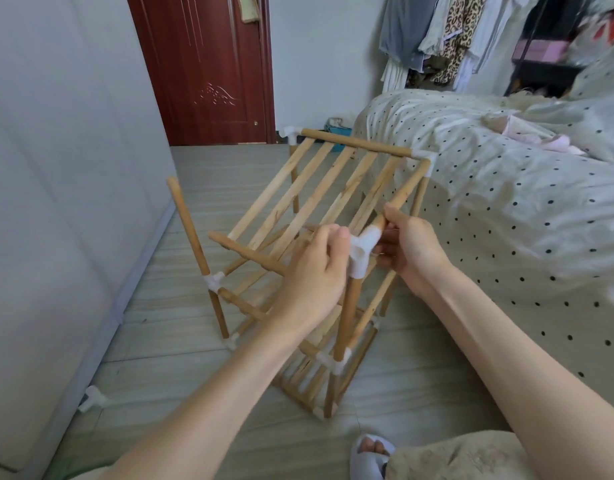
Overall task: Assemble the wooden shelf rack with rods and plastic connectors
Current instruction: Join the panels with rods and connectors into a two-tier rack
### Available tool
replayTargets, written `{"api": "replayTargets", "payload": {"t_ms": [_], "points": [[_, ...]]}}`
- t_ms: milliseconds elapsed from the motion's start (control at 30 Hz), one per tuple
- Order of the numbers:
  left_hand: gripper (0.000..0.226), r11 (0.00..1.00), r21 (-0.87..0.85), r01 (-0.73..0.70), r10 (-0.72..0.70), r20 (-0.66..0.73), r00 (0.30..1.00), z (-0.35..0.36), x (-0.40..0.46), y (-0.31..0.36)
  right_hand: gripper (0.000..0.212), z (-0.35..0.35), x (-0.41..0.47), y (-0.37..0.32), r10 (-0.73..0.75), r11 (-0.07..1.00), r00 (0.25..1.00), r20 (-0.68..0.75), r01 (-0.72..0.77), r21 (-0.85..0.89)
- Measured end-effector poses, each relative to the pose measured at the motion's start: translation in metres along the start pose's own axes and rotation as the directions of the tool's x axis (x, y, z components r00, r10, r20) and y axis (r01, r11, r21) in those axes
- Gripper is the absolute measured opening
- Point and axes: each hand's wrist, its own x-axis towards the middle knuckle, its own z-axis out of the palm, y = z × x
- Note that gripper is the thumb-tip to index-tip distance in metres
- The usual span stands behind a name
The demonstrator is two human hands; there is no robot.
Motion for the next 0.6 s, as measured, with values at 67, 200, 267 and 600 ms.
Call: {"api": "replayTargets", "payload": {"t_ms": [67, 200, 267, 600], "points": [[0.031, 0.995, 0.086, -0.058, 0.053, 0.055, 0.997, 0.005, 0.003, 0.001, 0.033, -0.004, 0.006, -0.002, -0.003, 1.000, 0.997, -0.078, 0.002, -0.009], [0.041, 0.977, 0.180, -0.113, 0.077, 0.193, 0.978, 0.016, 0.010, 0.002, 0.029, -0.013, 0.010, -0.011, 0.044, 0.998, 0.982, -0.182, -0.035, 0.053], [0.044, 0.972, 0.188, -0.143, 0.098, 0.229, 0.968, 0.020, 0.013, 0.003, 0.029, -0.016, 0.007, -0.014, 0.051, 0.994, 0.970, -0.237, -0.027, 0.106], [0.048, 0.950, 0.237, -0.204, 0.165, 0.175, 0.971, 0.016, 0.017, -0.016, 0.030, -0.010, -0.021, 0.006, -0.398, 0.883, 0.909, -0.127, 0.341, -0.324]]}}
